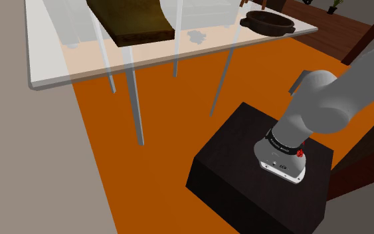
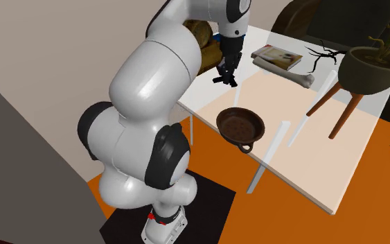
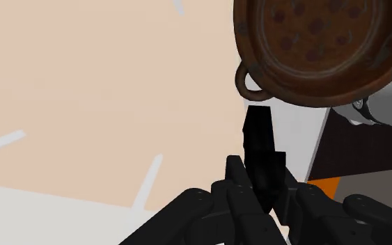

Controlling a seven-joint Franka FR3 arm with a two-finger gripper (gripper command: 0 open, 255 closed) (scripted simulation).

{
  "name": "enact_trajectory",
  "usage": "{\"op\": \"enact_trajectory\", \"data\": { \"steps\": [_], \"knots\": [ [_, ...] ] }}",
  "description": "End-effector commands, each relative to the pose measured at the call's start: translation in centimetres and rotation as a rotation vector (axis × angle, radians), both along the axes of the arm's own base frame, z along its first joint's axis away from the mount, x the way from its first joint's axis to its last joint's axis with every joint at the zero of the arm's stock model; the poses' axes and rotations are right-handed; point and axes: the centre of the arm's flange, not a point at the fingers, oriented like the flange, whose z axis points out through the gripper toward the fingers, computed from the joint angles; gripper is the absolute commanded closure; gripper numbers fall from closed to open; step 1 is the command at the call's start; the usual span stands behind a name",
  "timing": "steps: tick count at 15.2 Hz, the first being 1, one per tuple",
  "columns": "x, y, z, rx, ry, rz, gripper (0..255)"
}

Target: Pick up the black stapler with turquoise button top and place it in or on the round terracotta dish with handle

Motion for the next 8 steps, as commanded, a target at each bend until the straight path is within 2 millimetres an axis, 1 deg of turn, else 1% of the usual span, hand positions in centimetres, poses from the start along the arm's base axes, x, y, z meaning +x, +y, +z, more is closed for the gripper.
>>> {"op": "enact_trajectory", "data": {
  "steps": [1,8],
  "knots": [
    [-2.1,-1.9,0.0,0.000,0.000,0.001,255],
    [-8.5,-8.5,0.2,0.000,0.000,0.001,255]
  ]
}}
